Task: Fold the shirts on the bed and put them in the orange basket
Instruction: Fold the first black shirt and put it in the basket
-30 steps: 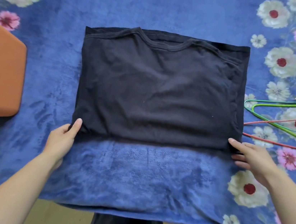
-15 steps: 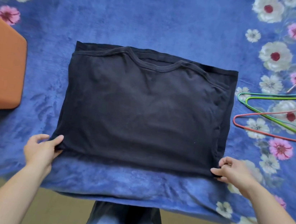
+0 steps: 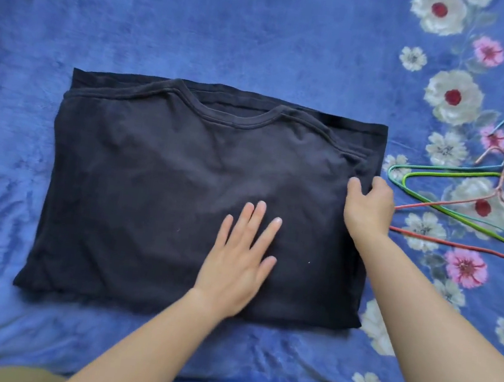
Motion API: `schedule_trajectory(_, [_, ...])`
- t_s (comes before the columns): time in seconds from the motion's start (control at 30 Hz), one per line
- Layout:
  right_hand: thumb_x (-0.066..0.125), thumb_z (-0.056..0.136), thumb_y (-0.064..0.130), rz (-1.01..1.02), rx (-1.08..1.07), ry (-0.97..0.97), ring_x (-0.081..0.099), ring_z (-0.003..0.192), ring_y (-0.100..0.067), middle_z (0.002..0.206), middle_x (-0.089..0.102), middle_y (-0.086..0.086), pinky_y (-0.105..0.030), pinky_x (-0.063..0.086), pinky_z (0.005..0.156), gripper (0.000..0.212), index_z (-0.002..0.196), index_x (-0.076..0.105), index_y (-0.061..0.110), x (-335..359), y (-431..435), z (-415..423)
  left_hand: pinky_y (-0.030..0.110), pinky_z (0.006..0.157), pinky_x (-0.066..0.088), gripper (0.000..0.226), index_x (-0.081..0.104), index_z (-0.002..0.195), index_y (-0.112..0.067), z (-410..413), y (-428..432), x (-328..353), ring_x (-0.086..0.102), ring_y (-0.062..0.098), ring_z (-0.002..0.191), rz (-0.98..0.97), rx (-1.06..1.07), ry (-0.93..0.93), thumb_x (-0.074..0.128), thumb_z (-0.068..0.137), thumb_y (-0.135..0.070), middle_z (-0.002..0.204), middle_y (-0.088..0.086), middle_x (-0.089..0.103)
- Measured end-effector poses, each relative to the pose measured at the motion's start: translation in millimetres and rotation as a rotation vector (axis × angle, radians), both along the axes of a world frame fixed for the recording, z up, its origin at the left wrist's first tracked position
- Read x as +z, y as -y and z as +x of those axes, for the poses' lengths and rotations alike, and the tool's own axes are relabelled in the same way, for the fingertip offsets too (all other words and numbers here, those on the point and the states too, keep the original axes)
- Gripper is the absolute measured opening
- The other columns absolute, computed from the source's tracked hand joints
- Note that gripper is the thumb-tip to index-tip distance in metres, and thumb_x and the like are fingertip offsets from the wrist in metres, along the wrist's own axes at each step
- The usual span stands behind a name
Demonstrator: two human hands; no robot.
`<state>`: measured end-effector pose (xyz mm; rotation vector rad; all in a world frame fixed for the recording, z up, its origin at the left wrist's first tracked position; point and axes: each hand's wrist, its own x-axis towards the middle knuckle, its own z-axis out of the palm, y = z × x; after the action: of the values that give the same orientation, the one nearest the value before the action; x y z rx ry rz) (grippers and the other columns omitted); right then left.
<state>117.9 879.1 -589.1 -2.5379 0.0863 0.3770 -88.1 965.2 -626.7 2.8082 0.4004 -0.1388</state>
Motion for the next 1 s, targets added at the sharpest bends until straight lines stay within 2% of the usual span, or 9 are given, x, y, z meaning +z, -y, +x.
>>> schedule_trajectory(0.1, [0.044, 0.099, 0.024, -0.035, 0.120, 0.129, 0.050, 0.092, -0.039, 0.093, 0.055, -0.023, -0.032, 0.018, 0.065, 0.022, 0.093, 0.045, 0.002, -2.9, 6.1, 11.6, 0.046, 0.112, 0.016, 0.058, 0.026, 0.148, -0.017, 13.3, 16.2, -6.7, 0.017, 0.029, 0.143, -0.008, -0.031, -0.038, 0.031, 0.095, -0.039, 0.155, 0.016, 0.023])
schedule_trajectory(0.2, [0.045, 0.099, 0.027, -0.074, 0.153, 0.081, 0.051, 0.094, -0.039, 0.095, 0.057, -0.025, -0.033, 0.018, 0.065, 0.023, 0.094, 0.047, 0.005, -10.2, 10.2, 19.5, 0.046, 0.112, 0.017, 0.058, 0.027, 0.147, -0.018, 20.8, 23.5, -7.7, 0.018, 0.029, 0.144, -0.021, -0.053, -0.048, 0.031, 0.095, -0.040, 0.155, 0.016, 0.022])
schedule_trajectory(0.3, [0.052, 0.095, 0.032, 0.052, 0.099, 0.049, 0.053, 0.094, -0.032, 0.088, 0.055, -0.012, -0.028, 0.020, 0.064, 0.026, 0.092, 0.052, 0.006, -8.9, 1.1, 33.6, 0.044, 0.113, 0.017, 0.059, 0.031, 0.147, -0.023, 22.6, 39.8, -7.6, 0.020, 0.026, 0.144, -0.084, -0.157, -0.023, 0.037, 0.093, -0.045, 0.156, 0.012, 0.023])
schedule_trajectory(0.37, [0.051, 0.096, 0.027, 0.005, 0.184, 0.120, 0.052, 0.092, -0.038, 0.087, 0.054, -0.019, -0.029, 0.018, 0.064, 0.026, 0.090, 0.049, 0.002, -8.9, -0.8, 41.8, 0.044, 0.111, 0.018, 0.059, 0.034, 0.146, -0.026, 22.4, 56.2, -9.7, 0.019, 0.023, 0.144, -0.099, -0.247, -0.052, 0.036, 0.092, -0.048, 0.156, 0.010, 0.023])
schedule_trajectory(0.53, [0.046, 0.098, 0.027, -0.194, 0.141, 0.132, 0.046, 0.113, -0.042, 0.120, 0.049, -0.027, -0.041, 0.031, 0.080, 0.034, 0.117, 0.042, -0.001, -15.8, -5.2, 42.8, 0.043, 0.110, 0.017, 0.054, 0.036, 0.144, -0.028, 26.9, 60.5, -10.1, 0.017, 0.022, 0.144, -0.076, -0.316, -0.048, 0.032, 0.093, -0.046, 0.155, 0.007, 0.026])
schedule_trajectory(0.67, [0.049, 0.090, 0.026, -0.158, 0.303, 0.430, 0.039, 0.124, -0.034, 0.133, 0.045, -0.019, -0.044, 0.026, 0.097, 0.046, 0.130, 0.045, 0.002, -11.3, -27.9, 24.4, 0.047, 0.108, 0.017, 0.058, 0.032, 0.144, -0.011, 27.4, -7.7, -0.3, 0.022, 0.029, 0.141, -0.015, 0.074, 0.020, 0.036, 0.090, -0.033, 0.153, 0.013, 0.030])
schedule_trajectory(0.77, [0.046, 0.087, 0.028, -0.049, 0.734, 0.478, 0.037, 0.130, -0.028, 0.139, 0.047, -0.017, -0.041, 0.026, 0.101, 0.051, 0.132, 0.048, 0.004, -16.3, -53.6, -18.8, 0.049, 0.111, 0.013, 0.061, 0.027, 0.146, -0.005, 21.9, -78.7, -10.4, 0.018, 0.034, 0.142, 0.073, 0.328, -0.043, 0.031, 0.094, -0.036, 0.154, 0.022, 0.022])
schedule_trajectory(0.87, [0.037, 0.093, 0.039, -0.186, 1.252, 0.432, 0.034, 0.138, -0.029, 0.148, 0.041, -0.010, -0.043, 0.021, 0.110, 0.053, 0.141, 0.044, 0.019, -38.4, -68.1, -52.5, 0.053, 0.113, 0.013, 0.063, 0.028, 0.149, -0.013, 25.4, -138.6, -23.4, 0.013, 0.038, 0.144, 0.102, 0.291, -0.127, 0.025, 0.094, -0.045, 0.156, 0.021, 0.016])
schedule_trajectory(1.0, [0.024, 0.093, 0.049, -0.393, 1.157, 0.299, 0.026, 0.143, -0.028, 0.155, 0.029, -0.006, -0.042, 0.009, 0.114, 0.059, 0.148, 0.032, 0.027, -50.4, -64.1, -16.4, 0.052, 0.114, -0.004, 0.058, 0.008, 0.152, -0.031, 40.6, -192.1, -20.9, -0.008, 0.042, 0.143, 0.141, 0.446, -0.225, 0.021, 0.099, -0.050, 0.160, 0.012, -0.006])
